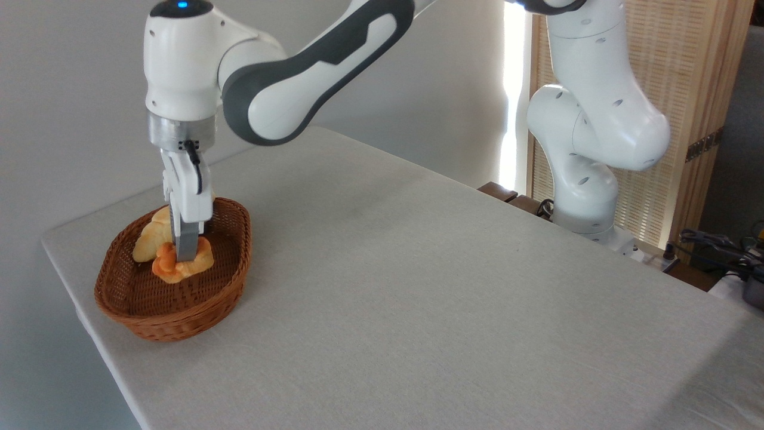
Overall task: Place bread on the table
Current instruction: 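Lift the bun out of the basket and carry it beside the basket, then lower the bun onto the table and open the gripper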
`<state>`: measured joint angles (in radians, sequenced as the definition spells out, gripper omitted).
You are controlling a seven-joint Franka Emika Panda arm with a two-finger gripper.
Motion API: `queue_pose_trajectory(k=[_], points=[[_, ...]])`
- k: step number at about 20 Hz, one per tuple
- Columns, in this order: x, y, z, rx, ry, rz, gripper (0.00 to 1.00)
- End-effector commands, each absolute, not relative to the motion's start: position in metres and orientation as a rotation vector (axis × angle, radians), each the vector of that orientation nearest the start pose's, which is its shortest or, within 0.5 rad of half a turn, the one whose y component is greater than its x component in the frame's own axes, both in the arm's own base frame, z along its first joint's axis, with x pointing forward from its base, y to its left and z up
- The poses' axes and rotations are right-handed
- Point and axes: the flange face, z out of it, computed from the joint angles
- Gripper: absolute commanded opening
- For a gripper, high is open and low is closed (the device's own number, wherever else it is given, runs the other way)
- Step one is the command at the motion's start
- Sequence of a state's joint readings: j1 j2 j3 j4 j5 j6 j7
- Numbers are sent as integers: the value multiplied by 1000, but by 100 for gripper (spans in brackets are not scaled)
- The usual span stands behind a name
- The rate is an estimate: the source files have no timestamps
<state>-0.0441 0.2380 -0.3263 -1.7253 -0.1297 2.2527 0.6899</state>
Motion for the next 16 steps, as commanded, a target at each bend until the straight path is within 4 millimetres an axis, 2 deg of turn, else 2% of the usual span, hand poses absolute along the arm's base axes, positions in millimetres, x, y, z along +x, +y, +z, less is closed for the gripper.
queue_pose_trajectory(k=[1,3,5,6,8,10,11,12,13,14,16], points=[[604,-183,529,-2947,1425,-530,13],[588,-162,542,-2910,1494,-417,13],[573,-126,540,-2826,1655,-293,15],[567,-110,532,-2775,1738,-261,18],[562,-90,501,-2660,1873,-169,20],[565,-85,489,-2497,2005,-161,39],[565,-83,481,-2394,2112,-150,60],[565,-83,470,-2309,2221,-126,75],[562,-82,460,-2285,2258,-106,95],[561,-83,457,-2283,2266,-100,100],[562,-82,453,-2274,2281,-95,100]])
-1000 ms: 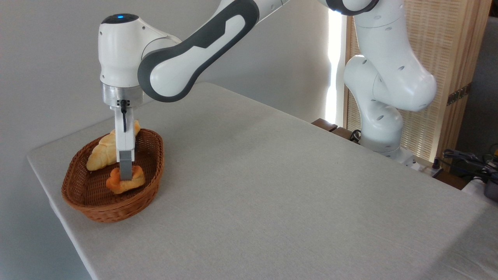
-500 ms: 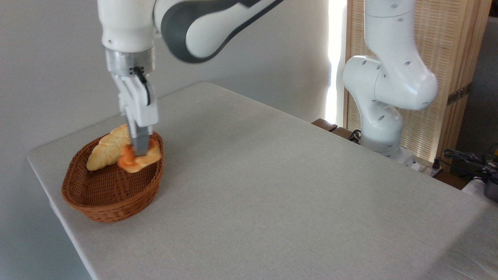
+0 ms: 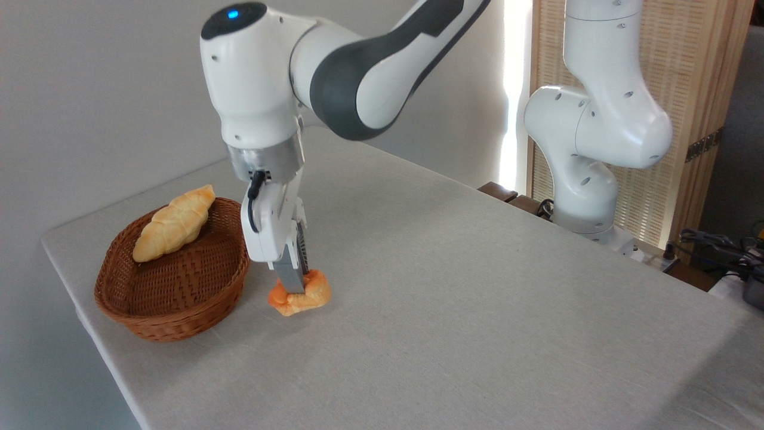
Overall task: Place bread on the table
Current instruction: 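Lower the bun onto the table and open the gripper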
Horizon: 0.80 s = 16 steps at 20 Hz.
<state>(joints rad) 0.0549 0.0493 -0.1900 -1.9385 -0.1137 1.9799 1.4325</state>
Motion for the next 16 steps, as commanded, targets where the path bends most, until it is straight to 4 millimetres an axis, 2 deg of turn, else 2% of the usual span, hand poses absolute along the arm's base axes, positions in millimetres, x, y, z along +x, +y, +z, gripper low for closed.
queue_pose_trajectory(k=[1,6,8,9,12,16], points=[[562,-83,452,-2273,2285,-88,100],[564,-82,450,-2275,2284,-86,100],[567,-82,460,-2297,2264,-106,100],[569,-82,472,-2330,2232,-115,100],[577,-82,519,-2537,1989,-132,100],[573,-82,571,-2762,1678,-98,100]])
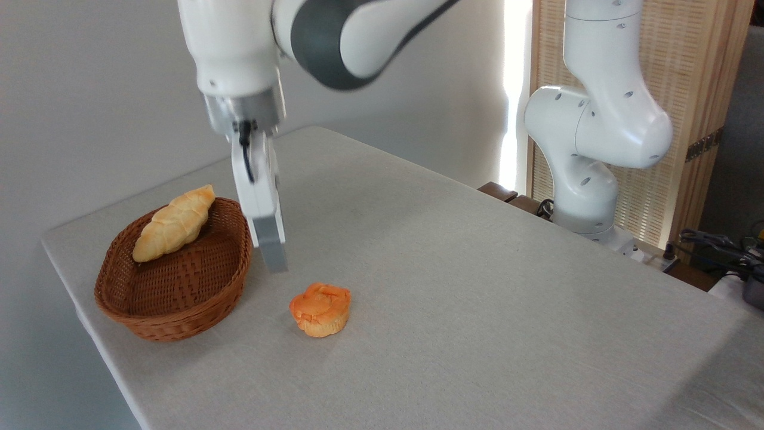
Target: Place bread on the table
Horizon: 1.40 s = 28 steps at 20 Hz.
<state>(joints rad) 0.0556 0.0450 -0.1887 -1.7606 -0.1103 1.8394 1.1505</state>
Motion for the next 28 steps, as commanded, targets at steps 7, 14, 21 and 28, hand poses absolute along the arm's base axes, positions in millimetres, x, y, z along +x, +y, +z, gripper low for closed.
queue_pose_trajectory(k=[7,14,21,28], points=[[563,-33,635,-3008,1181,-74,100],[562,-26,645,-3000,1187,-104,100],[560,-43,642,-2936,1334,-92,100],[551,-41,635,-2946,1326,-66,100]])
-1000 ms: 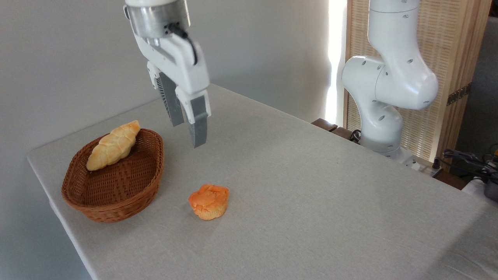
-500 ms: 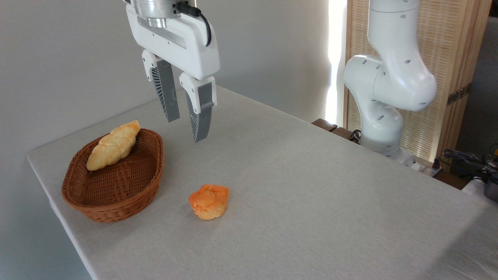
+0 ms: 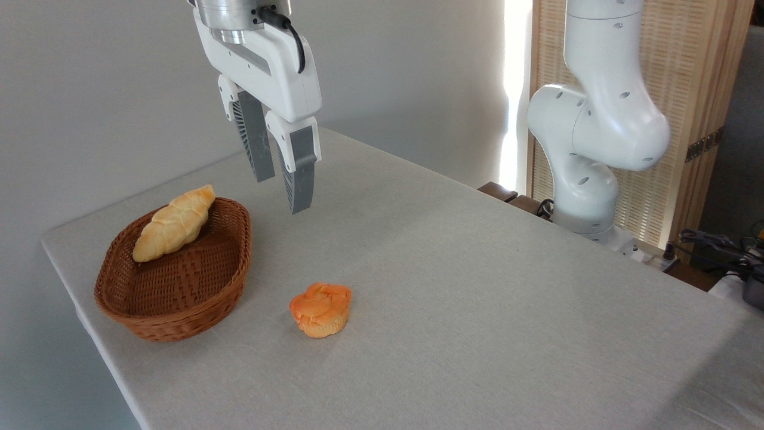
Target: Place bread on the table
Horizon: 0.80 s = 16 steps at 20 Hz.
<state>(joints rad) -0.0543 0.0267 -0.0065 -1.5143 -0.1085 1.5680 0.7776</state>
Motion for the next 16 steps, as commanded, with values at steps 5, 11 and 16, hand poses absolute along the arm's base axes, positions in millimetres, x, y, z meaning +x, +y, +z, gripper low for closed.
queue_pose_trajectory(k=[5,11,16], points=[[548,-33,632,-2917,1249,2,100],[548,-31,633,-2920,1232,0,100],[549,-29,632,-2918,1241,-2,100]])
